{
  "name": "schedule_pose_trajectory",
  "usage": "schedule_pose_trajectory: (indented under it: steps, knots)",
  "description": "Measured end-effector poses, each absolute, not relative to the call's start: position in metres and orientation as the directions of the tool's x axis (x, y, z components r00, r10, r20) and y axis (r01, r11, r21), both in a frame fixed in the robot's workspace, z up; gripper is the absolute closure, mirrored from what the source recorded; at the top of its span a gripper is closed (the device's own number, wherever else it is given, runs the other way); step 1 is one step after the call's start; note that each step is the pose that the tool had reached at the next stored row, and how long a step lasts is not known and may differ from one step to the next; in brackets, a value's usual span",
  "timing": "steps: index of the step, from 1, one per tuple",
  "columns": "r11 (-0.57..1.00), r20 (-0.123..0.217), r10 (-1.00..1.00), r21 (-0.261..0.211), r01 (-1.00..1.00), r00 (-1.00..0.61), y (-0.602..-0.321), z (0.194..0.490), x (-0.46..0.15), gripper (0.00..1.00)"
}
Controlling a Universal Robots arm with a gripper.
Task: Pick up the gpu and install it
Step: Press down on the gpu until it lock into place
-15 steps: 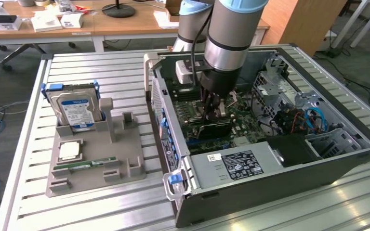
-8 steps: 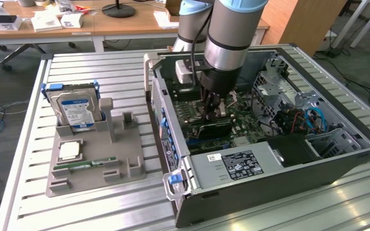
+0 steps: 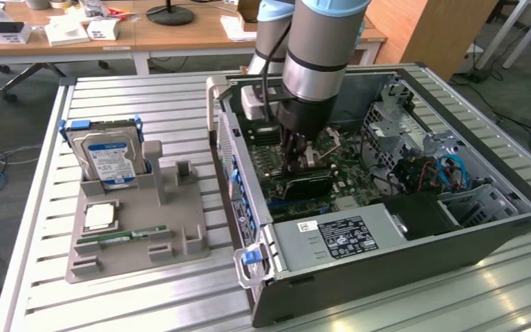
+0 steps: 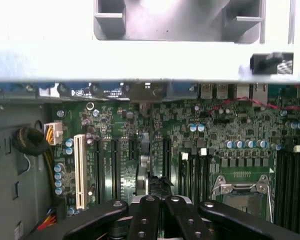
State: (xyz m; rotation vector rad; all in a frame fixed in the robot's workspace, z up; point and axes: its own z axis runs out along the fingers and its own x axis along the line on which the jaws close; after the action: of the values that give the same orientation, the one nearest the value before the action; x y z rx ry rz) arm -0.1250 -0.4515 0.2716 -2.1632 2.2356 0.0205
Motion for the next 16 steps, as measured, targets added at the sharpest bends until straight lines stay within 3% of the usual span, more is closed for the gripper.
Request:
schedule_pose_trajectory:
  steps: [16]
  knots:
    - [0.033, -0.032, -0.999, -0.023, -0.999, -0.032, -0.448, 0.272, -0.152, 0.89]
